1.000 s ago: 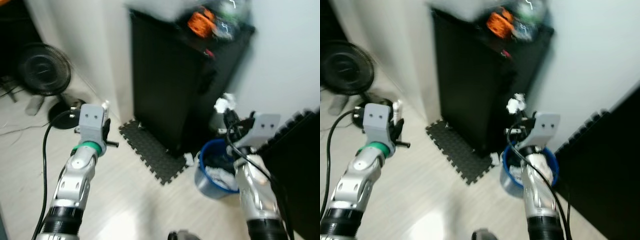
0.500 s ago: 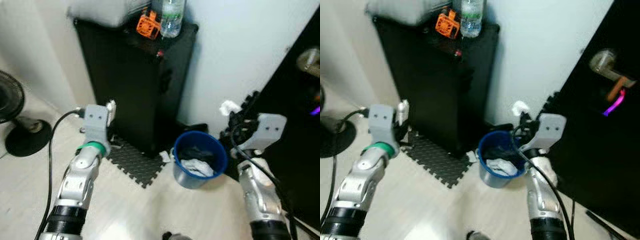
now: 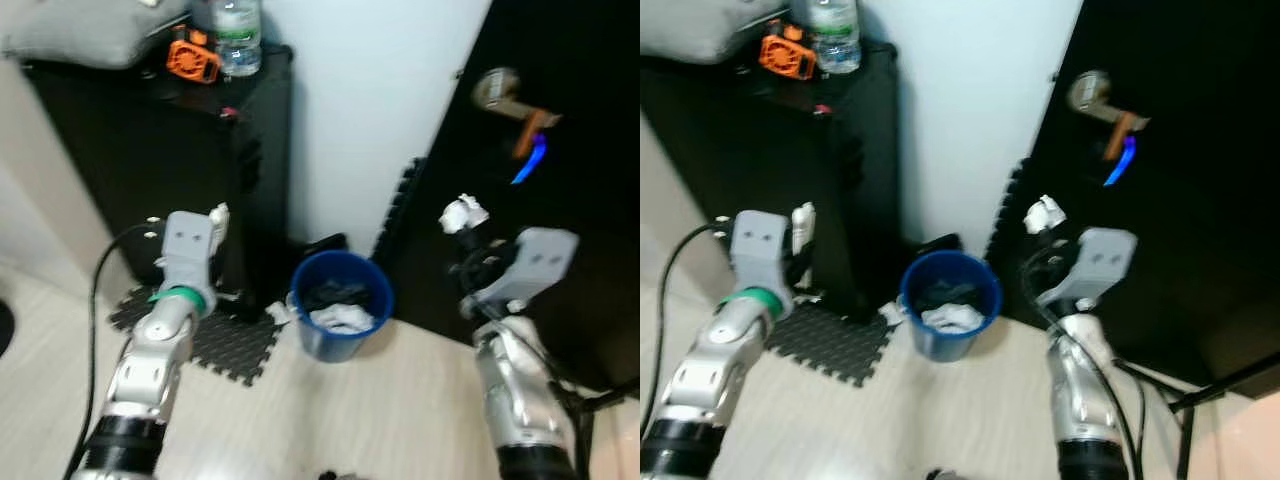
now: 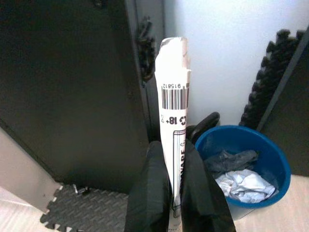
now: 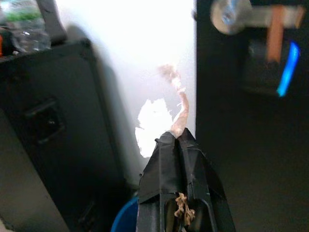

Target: Clean up the room

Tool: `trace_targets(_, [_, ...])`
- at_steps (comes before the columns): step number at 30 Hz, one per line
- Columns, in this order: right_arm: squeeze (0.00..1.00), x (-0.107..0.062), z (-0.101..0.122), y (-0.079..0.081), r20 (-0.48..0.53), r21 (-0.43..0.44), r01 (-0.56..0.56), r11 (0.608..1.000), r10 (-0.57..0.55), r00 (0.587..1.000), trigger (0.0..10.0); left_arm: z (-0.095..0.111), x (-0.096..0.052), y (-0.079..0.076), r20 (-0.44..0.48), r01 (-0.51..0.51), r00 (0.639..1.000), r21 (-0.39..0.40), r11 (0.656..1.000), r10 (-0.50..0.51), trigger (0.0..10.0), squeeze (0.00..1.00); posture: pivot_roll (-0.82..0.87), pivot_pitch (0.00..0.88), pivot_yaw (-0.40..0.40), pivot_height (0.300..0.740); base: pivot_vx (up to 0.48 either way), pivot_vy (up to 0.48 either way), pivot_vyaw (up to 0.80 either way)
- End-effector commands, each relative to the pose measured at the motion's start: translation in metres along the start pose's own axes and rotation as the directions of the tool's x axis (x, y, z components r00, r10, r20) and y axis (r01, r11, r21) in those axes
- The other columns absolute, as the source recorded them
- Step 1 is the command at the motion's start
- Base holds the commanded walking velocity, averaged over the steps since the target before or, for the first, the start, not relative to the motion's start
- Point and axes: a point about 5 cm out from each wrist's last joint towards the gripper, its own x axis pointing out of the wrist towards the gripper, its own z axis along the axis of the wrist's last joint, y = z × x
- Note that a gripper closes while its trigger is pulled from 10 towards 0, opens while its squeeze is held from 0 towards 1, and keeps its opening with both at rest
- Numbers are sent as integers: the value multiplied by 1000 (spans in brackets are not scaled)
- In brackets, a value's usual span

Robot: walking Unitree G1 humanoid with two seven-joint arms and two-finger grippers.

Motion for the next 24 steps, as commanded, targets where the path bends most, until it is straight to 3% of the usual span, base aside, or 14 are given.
trace_targets(1, [0, -3, -2, -9, -13, -14, 42, 999, -42, 999, 10000, -4, 0, -3, -4, 8, 1000, 13, 1000, -8, 10000, 0, 28, 64, 42, 706, 405, 259, -800])
trace_targets(3, [0, -3, -2, -10, -12, -20, 46, 999, -46, 999, 10000, -4, 0, -3, -4, 6, 1000, 12, 1000, -6, 10000, 0, 28, 64, 42, 706, 405, 259, -800])
trace_targets(10, [0, -3, -2, -10, -12, -28, 46, 999, -46, 999, 10000, -3, 0, -3, -2, 11, 1000, 11, 1000, -11, 10000, 0, 30, 66, 41, 706, 405, 257, 0])
trace_targets(19, [0, -2, -3, -9, -24, -27, 46, 999, -46, 999, 10000, -3, 0, -3, -2, 12, 1000, 11, 1000, -12, 10000, 0, 32, 66, 39, 706, 404, 260, -737])
trace_targets(24, [0, -1, -3, -11, -18, -44, 60, 997, -61, 998, 10000, -4, 0, -3, -8, 15, 1000, 13, 1000, -15, 10000, 0, 31, 62, 40, 706, 382, 208, -300])
